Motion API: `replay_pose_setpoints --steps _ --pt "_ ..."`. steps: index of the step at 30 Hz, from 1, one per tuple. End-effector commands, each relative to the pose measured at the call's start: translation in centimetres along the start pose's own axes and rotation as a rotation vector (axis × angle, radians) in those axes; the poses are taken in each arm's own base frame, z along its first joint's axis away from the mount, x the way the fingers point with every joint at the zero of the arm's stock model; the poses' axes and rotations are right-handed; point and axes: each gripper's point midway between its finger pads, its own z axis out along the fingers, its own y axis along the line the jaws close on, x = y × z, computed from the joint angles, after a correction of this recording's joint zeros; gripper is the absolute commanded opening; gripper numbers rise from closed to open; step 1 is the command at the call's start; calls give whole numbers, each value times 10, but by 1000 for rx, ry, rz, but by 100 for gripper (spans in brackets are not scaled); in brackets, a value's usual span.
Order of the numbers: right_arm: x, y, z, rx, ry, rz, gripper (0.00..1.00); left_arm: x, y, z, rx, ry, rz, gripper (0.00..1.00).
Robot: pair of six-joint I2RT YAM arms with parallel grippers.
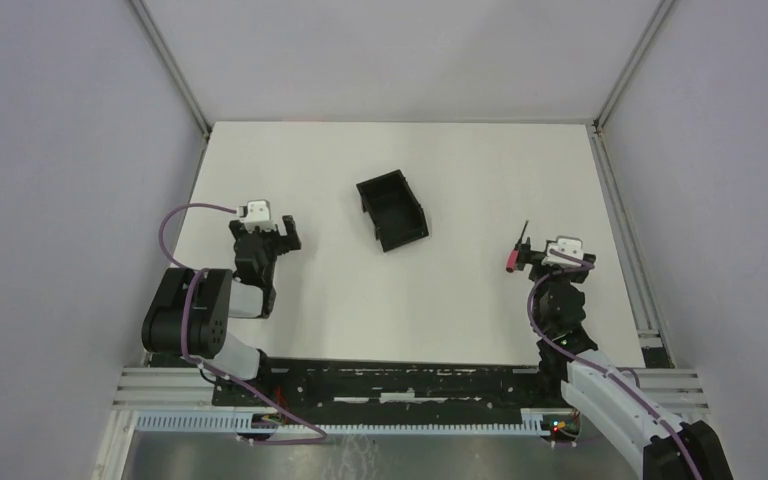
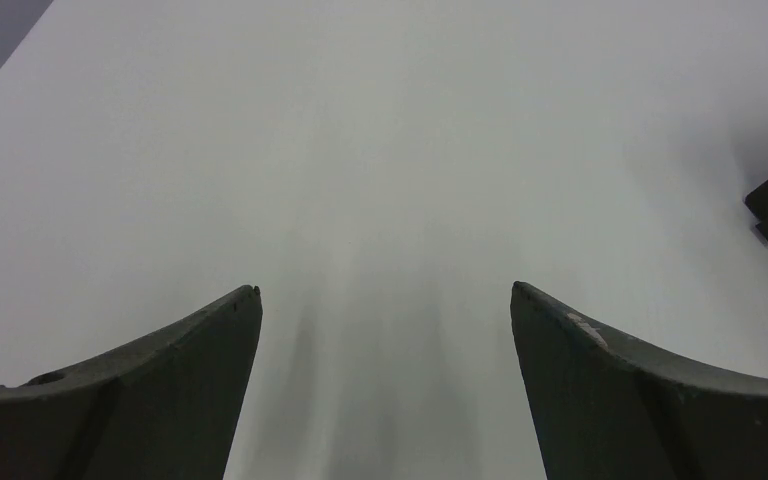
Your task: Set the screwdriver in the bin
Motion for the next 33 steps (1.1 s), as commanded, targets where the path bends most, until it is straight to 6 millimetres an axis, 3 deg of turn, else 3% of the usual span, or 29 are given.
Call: replay_pose_setpoints --steps 1,4,9,13,15,17,23,27,33 --pt "48 1 -15 -48 80 -79 98 -10 -1 1 3 -45 12 100" --pt "27 15 -6 -99 76 -59 98 -10 -1 1 2 -45 12 100" --pt "-50 53 25 -236 115 -64 98 -10 -1 1 2 -45 12 100" --pt "-70 58 53 -151 357 -104 98 -10 -1 1 2 -45 12 100" --pt "-68 59 63 -119 460 -142 98 -10 -1 1 2 -45 12 100" --pt "-59 61 72 -109 553 -177 97 -10 -1 2 3 -46 12 100" --pt "13 55 78 -89 804 -196 88 -10 -1 1 3 -45 12 100" --pt "65 48 67 -79 949 -191 84 -10 -1 1 4 -45 12 100" --pt "139 50 31 -138 1110 -133 74 -10 -1 1 2 -46 12 100"
